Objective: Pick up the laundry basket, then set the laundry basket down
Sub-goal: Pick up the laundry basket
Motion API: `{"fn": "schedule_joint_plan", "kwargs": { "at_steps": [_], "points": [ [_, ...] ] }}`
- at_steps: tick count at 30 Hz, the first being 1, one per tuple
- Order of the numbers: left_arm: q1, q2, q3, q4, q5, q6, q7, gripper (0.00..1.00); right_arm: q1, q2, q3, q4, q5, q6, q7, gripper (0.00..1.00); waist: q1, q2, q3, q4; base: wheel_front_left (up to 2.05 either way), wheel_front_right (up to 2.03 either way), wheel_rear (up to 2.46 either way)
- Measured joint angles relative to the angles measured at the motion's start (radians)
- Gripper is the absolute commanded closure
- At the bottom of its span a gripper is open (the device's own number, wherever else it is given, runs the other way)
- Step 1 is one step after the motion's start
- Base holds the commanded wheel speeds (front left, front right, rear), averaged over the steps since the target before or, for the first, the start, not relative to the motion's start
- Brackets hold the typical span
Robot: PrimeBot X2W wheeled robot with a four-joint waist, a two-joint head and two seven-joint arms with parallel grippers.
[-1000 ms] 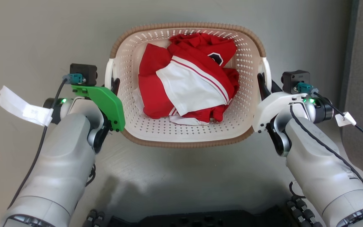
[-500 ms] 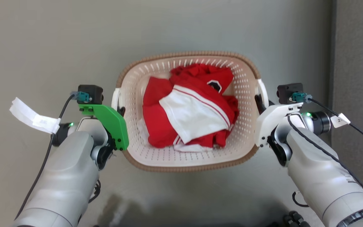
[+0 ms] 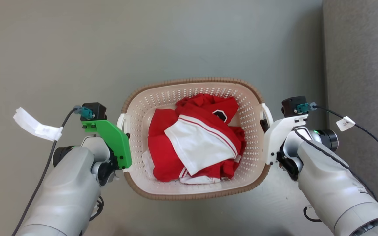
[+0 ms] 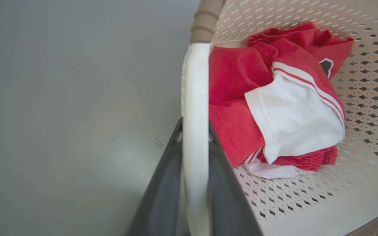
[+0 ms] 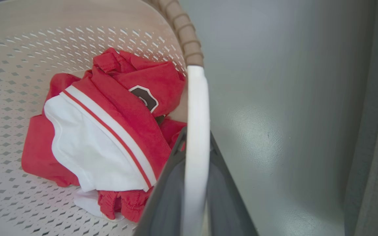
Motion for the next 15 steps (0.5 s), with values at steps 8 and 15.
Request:
{"fn": "schedule_joint_plan", "kwargs": {
  "at_steps": [8,15],
  "points": [
    [0.019,0.02,-0.012,-0.002,-0.047,0.0,0.061,1.0,0.002,0.006,0.019,0.015,0.045,0.021,0.062,1.0,0.0,0.0,-0.089,-0.011,0.0,0.0,0.0],
    [0.025,0.027,-0.02,-0.002,-0.082,0.0,0.097,1.0,0.002,0.007,0.033,0.024,0.065,0.029,0.111,1.0,0.0,0.0,-0.15,-0.019,0.0,0.0,0.0]
  ]
}}
